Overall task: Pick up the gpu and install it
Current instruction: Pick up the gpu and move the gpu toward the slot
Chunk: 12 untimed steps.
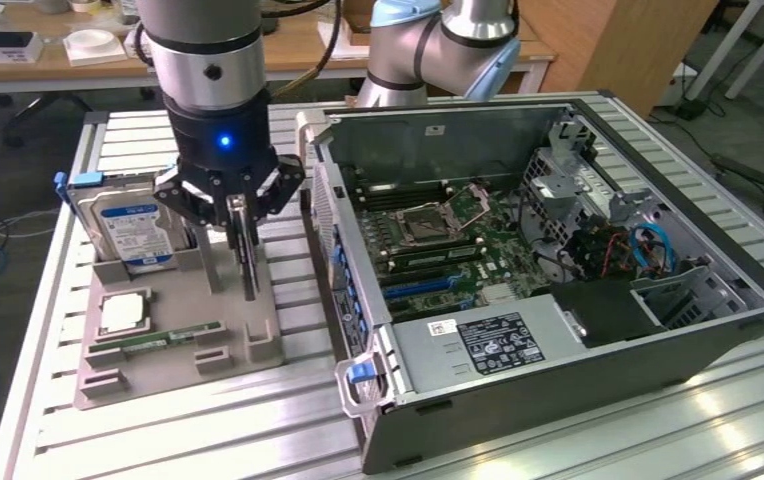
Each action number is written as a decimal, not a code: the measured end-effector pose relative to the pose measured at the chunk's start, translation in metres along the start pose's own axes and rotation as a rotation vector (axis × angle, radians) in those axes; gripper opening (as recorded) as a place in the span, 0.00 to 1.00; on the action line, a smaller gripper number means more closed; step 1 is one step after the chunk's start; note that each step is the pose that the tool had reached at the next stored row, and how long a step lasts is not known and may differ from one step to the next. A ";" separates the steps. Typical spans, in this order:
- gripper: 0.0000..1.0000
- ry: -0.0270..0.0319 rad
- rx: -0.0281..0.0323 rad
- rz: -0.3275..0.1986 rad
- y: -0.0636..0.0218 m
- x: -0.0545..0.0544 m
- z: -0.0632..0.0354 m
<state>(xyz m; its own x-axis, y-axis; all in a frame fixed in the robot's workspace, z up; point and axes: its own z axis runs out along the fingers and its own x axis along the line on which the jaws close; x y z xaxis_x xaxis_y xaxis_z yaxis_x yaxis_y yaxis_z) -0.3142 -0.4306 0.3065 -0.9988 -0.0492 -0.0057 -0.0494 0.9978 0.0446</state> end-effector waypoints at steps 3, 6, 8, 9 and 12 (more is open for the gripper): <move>0.27 0.0001 -0.0001 0.000 0.0002 0.000 -0.0036; 0.27 0.0000 -0.0004 0.000 0.0003 0.000 -0.0071; 0.27 -0.0001 -0.0006 0.000 0.0004 0.000 -0.0094; 0.27 0.0000 -0.0009 0.000 0.0004 0.000 -0.0106; 0.27 -0.0001 -0.0022 0.000 0.0006 0.000 -0.0141</move>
<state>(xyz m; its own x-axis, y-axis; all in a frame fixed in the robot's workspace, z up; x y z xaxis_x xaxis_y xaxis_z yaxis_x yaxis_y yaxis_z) -0.3142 -0.4307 0.3206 -0.9988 -0.0492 -0.0058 -0.0495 0.9977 0.0468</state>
